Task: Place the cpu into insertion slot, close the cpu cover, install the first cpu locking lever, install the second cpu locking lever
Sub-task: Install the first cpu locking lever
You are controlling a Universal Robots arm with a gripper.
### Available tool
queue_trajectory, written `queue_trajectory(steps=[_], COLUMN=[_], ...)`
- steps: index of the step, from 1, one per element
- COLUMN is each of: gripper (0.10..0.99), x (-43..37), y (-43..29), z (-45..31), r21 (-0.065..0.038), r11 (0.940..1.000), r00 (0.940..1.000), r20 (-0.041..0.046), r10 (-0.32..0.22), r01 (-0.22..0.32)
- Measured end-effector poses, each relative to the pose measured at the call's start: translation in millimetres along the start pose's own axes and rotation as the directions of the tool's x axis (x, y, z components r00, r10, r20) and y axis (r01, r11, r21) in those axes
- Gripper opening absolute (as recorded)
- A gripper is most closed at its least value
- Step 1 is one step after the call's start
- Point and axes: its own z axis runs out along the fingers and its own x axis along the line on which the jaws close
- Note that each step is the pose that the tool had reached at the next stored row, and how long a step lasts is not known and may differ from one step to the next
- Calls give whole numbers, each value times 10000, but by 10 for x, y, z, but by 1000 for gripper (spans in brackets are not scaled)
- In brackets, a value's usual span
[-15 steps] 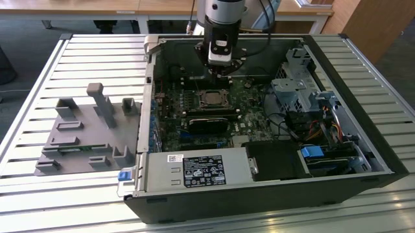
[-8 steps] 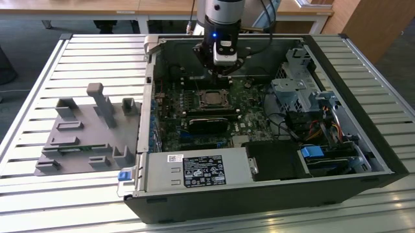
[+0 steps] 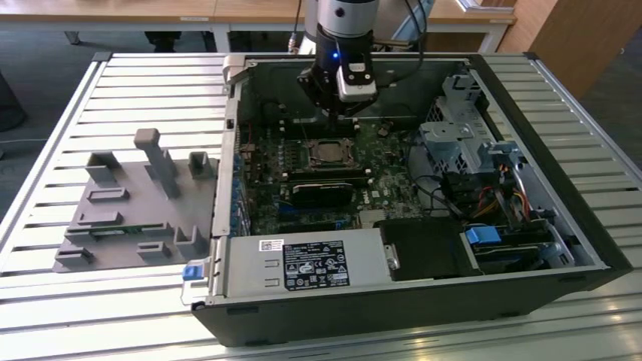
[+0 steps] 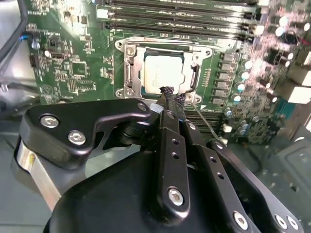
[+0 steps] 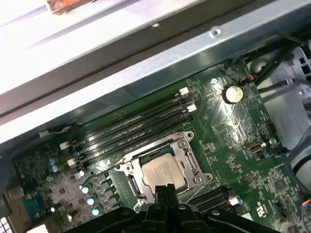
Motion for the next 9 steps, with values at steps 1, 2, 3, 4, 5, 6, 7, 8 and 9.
queue_trajectory(steps=[1, 2, 3, 4, 5, 6, 7, 8, 9], gripper=[106, 106, 106, 106, 106, 106, 106, 106, 106], x=[0, 0, 0, 0, 0, 0, 0, 0, 0], y=[0, 0, 0, 0, 0, 0, 0, 0, 0], z=[0, 0, 0, 0, 0, 0, 0, 0, 0], r21=[2, 3, 5, 7, 8, 10, 12, 15, 17], r11=[9999, 9995, 9988, 9978, 9966, 9951, 9932, 9912, 9889], r00=[9999, 9995, 9988, 9978, 9966, 9951, 9932, 9912, 9889], r20=[0, 1, 1, 1, 1, 2, 2, 2, 3], r10=[-163, -329, -493, -659, -821, -986, -1161, -1325, -1484], r01=[163, 329, 493, 659, 821, 986, 1161, 1325, 1484])
